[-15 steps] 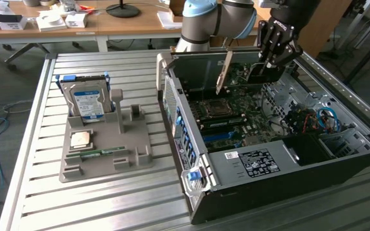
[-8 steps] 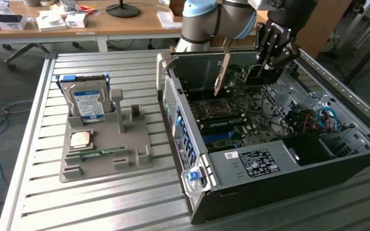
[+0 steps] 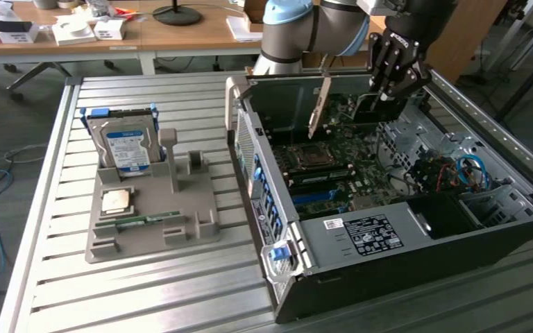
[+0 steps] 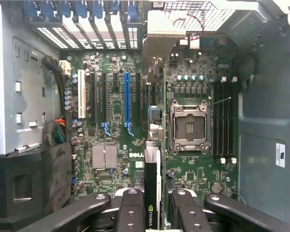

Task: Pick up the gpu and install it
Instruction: 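Insert the gpu into the slot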

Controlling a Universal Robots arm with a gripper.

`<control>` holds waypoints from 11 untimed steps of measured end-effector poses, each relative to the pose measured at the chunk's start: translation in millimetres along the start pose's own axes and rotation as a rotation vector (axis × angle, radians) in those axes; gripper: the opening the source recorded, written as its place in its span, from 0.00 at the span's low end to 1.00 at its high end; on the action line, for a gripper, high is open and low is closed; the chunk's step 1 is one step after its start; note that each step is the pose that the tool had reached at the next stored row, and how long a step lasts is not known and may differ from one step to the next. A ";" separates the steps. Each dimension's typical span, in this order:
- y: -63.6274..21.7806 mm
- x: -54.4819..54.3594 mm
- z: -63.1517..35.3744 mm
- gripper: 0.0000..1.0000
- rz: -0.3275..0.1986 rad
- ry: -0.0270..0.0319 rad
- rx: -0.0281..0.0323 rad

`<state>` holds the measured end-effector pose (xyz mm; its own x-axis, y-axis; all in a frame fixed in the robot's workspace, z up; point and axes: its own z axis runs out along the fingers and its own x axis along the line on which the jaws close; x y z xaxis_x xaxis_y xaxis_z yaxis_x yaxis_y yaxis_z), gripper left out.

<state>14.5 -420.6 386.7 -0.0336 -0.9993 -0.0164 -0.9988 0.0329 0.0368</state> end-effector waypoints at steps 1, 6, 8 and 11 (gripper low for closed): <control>0.5 0.0 0.1 0.27 0.000 -0.0001 0.0000; 5.2 -0.1 0.5 0.27 0.000 0.0000 0.0000; 7.0 -0.1 0.6 0.27 0.000 0.0000 0.0000; 8.5 -0.1 0.8 0.27 0.000 0.0000 0.0000</control>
<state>6.0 -420.2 386.3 -0.0335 -0.9993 -0.0164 -0.9988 0.0329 0.0368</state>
